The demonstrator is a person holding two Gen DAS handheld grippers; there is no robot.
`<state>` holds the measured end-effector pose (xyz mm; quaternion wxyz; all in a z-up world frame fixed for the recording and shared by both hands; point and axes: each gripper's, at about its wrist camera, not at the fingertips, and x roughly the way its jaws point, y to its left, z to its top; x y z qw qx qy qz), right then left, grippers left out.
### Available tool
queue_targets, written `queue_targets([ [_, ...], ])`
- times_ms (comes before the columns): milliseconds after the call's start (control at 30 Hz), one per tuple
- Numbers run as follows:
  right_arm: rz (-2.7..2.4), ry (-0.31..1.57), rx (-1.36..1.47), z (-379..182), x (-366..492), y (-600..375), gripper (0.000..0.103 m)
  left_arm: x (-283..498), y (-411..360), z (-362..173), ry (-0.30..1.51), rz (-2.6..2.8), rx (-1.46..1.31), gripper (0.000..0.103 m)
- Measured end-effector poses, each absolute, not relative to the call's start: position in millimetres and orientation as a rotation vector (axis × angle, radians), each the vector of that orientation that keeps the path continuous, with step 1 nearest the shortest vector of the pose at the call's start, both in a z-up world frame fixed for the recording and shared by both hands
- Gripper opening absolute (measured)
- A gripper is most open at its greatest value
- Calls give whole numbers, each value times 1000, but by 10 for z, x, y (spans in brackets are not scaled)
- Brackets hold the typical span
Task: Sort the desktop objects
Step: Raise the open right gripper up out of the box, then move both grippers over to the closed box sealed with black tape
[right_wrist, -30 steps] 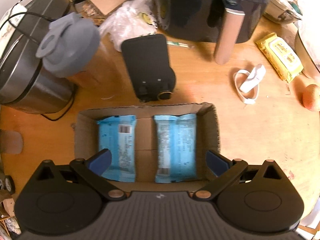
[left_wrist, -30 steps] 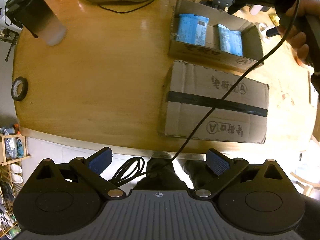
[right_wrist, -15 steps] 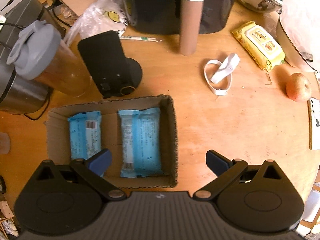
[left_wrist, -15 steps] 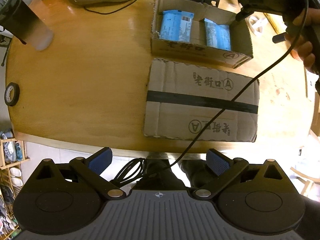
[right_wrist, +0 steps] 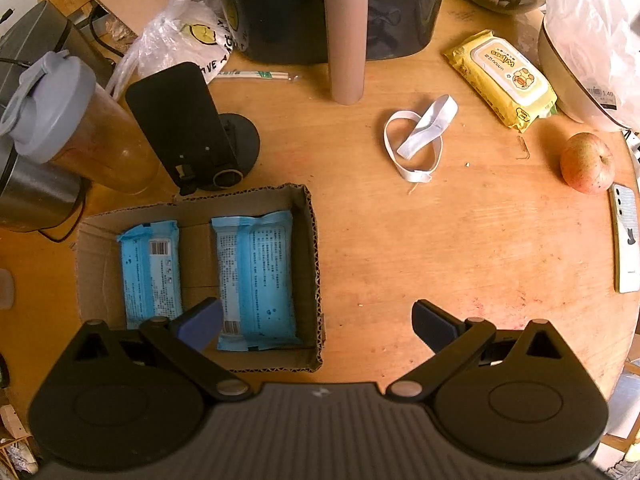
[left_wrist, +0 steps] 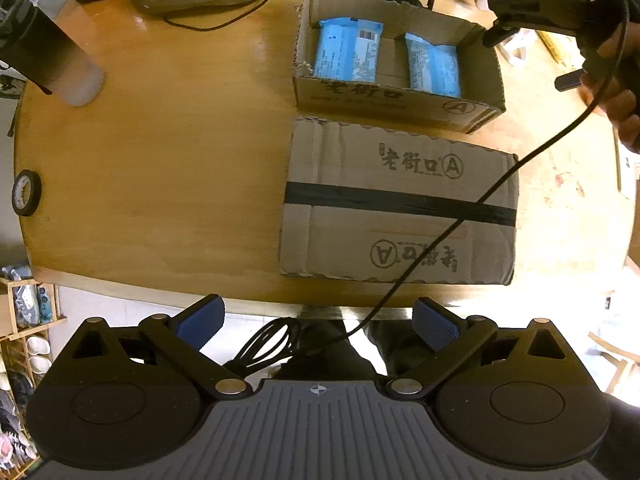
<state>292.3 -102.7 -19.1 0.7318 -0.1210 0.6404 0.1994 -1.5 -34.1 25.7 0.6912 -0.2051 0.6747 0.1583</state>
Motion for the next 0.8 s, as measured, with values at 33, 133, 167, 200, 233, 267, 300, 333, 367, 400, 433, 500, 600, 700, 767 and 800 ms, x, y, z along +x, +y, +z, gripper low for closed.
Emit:
queue_targets([
  [33,440,1410,-267,-192,2920,-1026,103,-10,-327,252,1508,357,-458,103],
  [133,445,1413,-266,-197,2913,-1024,103,14,-251,239,1507,361,-448,103],
  [167,446,1414,-266,-199,2911,-1023,103,27,-219,235,1507,358,-442,103],
  [200,447,1414,-267,-200,2909,-1023,103,44,-191,232,1506,357,-436,103],
  [233,447,1414,-268,-202,2908,-1023,103,61,-163,229,1505,355,-430,103],
  [267,447,1415,-269,-203,2908,-1024,103,86,-135,229,1503,350,-420,103],
  [300,447,1416,-269,-204,2907,-1024,103,115,-103,228,1500,351,-415,103],
  [333,446,1416,-270,-206,2908,-1027,103,137,-80,227,1499,342,-403,103],
  [367,445,1417,-270,-208,2910,-1029,103,167,-53,231,1495,339,-393,103],
  [400,444,1417,-270,-211,2912,-1032,103,201,-27,238,1490,339,-387,103],
  [433,442,1418,-270,-214,2914,-1034,103,228,-5,240,1487,327,-375,103],
  [500,438,1419,-270,-221,2919,-1043,103,293,34,242,1481,326,-366,103],
  [600,432,1420,-269,-229,2928,-1051,103,397,66,236,1475,311,-346,103],
  [700,428,1421,-269,-236,2937,-1063,103,490,82,222,1472,303,-328,103],
  [767,426,1422,-269,-240,2938,-1070,103,543,87,214,1471,302,-315,103],
  [800,426,1423,-269,-240,2937,-1073,103,557,86,209,1471,301,-311,103],
])
